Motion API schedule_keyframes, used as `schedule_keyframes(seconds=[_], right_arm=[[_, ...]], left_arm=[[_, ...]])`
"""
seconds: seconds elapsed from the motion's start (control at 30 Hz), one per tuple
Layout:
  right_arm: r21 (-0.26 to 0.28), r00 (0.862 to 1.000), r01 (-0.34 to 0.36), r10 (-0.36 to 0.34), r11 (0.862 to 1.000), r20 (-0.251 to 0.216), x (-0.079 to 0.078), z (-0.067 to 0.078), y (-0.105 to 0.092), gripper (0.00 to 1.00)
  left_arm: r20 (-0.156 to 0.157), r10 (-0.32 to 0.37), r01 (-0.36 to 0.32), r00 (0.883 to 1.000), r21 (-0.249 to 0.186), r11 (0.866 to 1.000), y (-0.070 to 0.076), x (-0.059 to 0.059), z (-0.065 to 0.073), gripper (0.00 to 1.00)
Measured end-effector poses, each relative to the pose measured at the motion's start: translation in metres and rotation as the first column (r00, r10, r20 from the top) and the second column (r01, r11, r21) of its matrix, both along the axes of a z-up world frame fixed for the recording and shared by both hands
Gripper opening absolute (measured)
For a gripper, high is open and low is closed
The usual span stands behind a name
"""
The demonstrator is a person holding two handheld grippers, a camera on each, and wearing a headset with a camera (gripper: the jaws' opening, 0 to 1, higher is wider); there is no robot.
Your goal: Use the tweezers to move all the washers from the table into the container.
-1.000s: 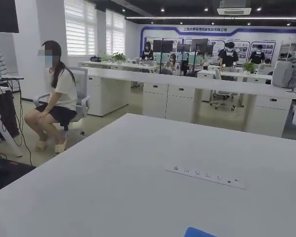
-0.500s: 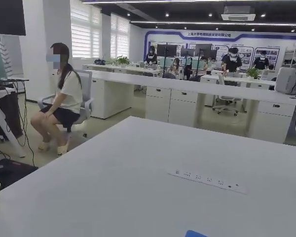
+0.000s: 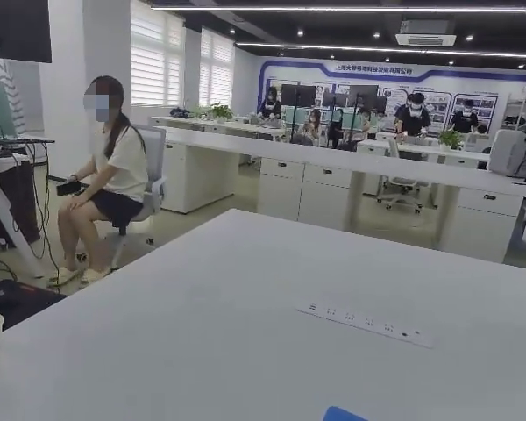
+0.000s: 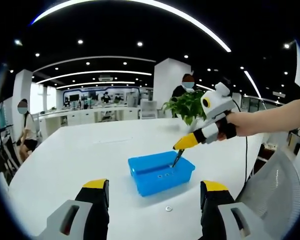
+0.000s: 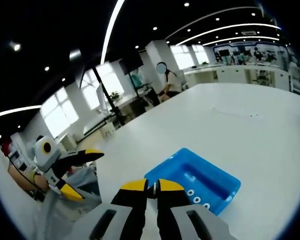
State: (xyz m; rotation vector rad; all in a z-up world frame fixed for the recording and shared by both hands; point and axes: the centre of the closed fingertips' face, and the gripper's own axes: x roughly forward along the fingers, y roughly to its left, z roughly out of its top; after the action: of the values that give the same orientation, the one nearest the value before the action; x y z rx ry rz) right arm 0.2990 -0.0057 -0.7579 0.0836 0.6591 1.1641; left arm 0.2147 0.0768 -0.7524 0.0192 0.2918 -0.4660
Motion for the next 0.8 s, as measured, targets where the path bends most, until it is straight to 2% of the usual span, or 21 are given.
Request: schedule_keyframes(seconds=[0.1, 0.17, 0.33, 0.57, 0.8], right_arm=[[0.0, 0.999, 0.022, -0.022, 1.0, -0.037, 0.01, -0.005, -0.001, 0.03], [-0.01, 0.995, 0.048, -0.049, 0.999, -0.082, 0.016, -0.01, -0.002, 0.03], [-0.037, 0.988, 0.078, -0.082, 0.996, -0.127, 0.032, -0.023, -0.001, 0.03], [-0.087, 0.983, 0.082, -0.095, 0.993, -0.158, 0.046, -0.04, 0.003, 0.03], [-0.125, 0.973, 0.094, -0.117, 0.988, -0.197, 0.056, -0.058, 0.011, 0.03]], left_arm=[[-0.001, 0.0, 0.0, 1.0, -0.001, 1.0, 0.0, 0.0, 0.0, 0.75], [-0.001, -0.003, 0.003, 1.0, -0.001, 1.0, -0.001, 0.0, 0.0, 0.75], [-0.001, -0.006, 0.006, 1.0, 0.001, 1.0, -0.001, -0.001, -0.001, 0.75], [0.003, 0.008, -0.008, 1.0, -0.004, 1.0, 0.001, 0.0, 0.0, 0.75], [-0.005, -0.002, 0.002, 1.0, 0.01, 1.0, -0.001, 0.0, -0.002, 0.74]])
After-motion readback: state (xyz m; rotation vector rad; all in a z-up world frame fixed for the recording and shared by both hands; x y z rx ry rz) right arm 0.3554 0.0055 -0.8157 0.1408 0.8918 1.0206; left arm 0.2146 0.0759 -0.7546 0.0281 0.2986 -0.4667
